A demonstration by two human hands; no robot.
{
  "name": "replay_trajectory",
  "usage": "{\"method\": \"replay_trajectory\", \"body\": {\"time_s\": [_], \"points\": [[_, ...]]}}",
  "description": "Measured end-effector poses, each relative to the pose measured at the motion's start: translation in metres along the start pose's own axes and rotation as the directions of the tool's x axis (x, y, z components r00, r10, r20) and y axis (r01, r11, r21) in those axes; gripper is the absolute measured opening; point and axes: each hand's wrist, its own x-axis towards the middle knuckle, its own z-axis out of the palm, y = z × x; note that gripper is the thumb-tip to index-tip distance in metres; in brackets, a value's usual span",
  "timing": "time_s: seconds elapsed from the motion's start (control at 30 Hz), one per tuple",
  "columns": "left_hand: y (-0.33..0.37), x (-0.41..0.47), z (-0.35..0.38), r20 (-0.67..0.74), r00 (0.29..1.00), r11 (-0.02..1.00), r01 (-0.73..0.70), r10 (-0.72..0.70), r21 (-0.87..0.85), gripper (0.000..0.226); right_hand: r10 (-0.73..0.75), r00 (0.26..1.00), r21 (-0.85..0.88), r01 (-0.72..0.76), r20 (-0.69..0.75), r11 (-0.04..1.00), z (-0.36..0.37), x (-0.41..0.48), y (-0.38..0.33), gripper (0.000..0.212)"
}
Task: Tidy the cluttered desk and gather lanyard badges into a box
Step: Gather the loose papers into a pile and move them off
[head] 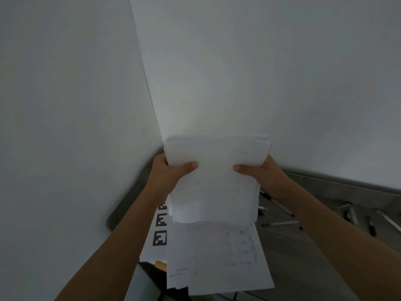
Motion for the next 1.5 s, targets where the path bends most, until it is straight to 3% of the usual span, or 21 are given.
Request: {"method": "replay_trajectory", "body": {"time_s": [0.1,0.17,0.3,0.43,0.53,0.63,0.77,0.93,1.07,1.17,1.27,1.37,1.5], "points": [[-0.004,-0.003,-0.006,0.026,1.000,1.000,0.011,-0.010,-0.027,0.041,0.025,1.000,0.068,-0.024,-0.010,0.997,-0.005,-0.001,-0.003,0.036],[-0.023,-0.014,-0.006,0.020,0.994,0.994,0.111,-0.110,-0.024,0.046,0.103,0.994,0.089,-0.105,0.023,0.990,-0.008,-0.007,0.008,0.035],[-0.062,-0.045,-0.003,0.022,0.969,0.966,0.245,-0.247,0.078,0.044,0.213,0.977,-0.055,-0.211,0.026,0.976,-0.009,-0.031,0.050,0.039],[-0.064,-0.053,-0.013,0.105,0.977,0.976,0.173,-0.188,0.134,0.067,0.079,0.997,-0.156,-0.074,0.026,0.985,-0.002,-0.048,0.053,0.032],[-0.051,-0.049,-0.030,0.217,0.947,0.971,0.228,-0.238,0.073,0.078,-0.005,0.998,-0.259,0.021,0.063,0.966,0.003,-0.047,0.030,0.028],[-0.041,-0.043,-0.037,0.338,0.898,0.954,0.300,-0.282,-0.004,0.093,-0.054,0.993,-0.171,0.072,0.108,0.983,0.002,-0.045,0.002,0.029],[-0.028,-0.035,-0.022,0.458,0.837,0.937,0.348,-0.300,-0.023,0.101,0.018,0.993,-0.064,-0.010,0.114,0.998,-0.011,-0.041,-0.016,0.037],[-0.019,-0.030,0.015,0.581,0.765,0.900,0.419,-0.279,-0.121,0.088,0.118,0.993,0.001,-0.118,0.024,0.993,-0.039,-0.053,-0.015,0.036],[-0.021,-0.024,0.051,0.440,0.853,0.887,0.406,-0.282,-0.219,0.057,0.235,0.970,-0.076,-0.240,-0.063,0.968,-0.068,-0.072,-0.019,0.027],[-0.024,-0.021,0.083,0.336,0.916,0.947,0.283,-0.219,-0.155,0.044,0.290,0.937,-0.141,-0.320,-0.197,0.937,-0.086,-0.088,-0.021,0.022],[-0.031,-0.027,0.124,0.284,0.941,0.973,0.217,-0.185,-0.085,0.032,0.356,0.878,-0.059,-0.393,-0.319,0.917,-0.106,-0.111,-0.023,0.029],[-0.039,-0.039,0.171,0.231,0.959,0.980,0.186,-0.164,-0.076,0.027,0.445,0.823,0.077,-0.448,-0.352,0.891,-0.129,-0.147,-0.025,0.031],[-0.045,-0.065,0.242,0.232,0.949,0.967,0.240,-0.215,-0.084,0.019,0.486,0.755,0.079,-0.507,-0.440,0.858,-0.161,-0.202,-0.015,0.030]]}}
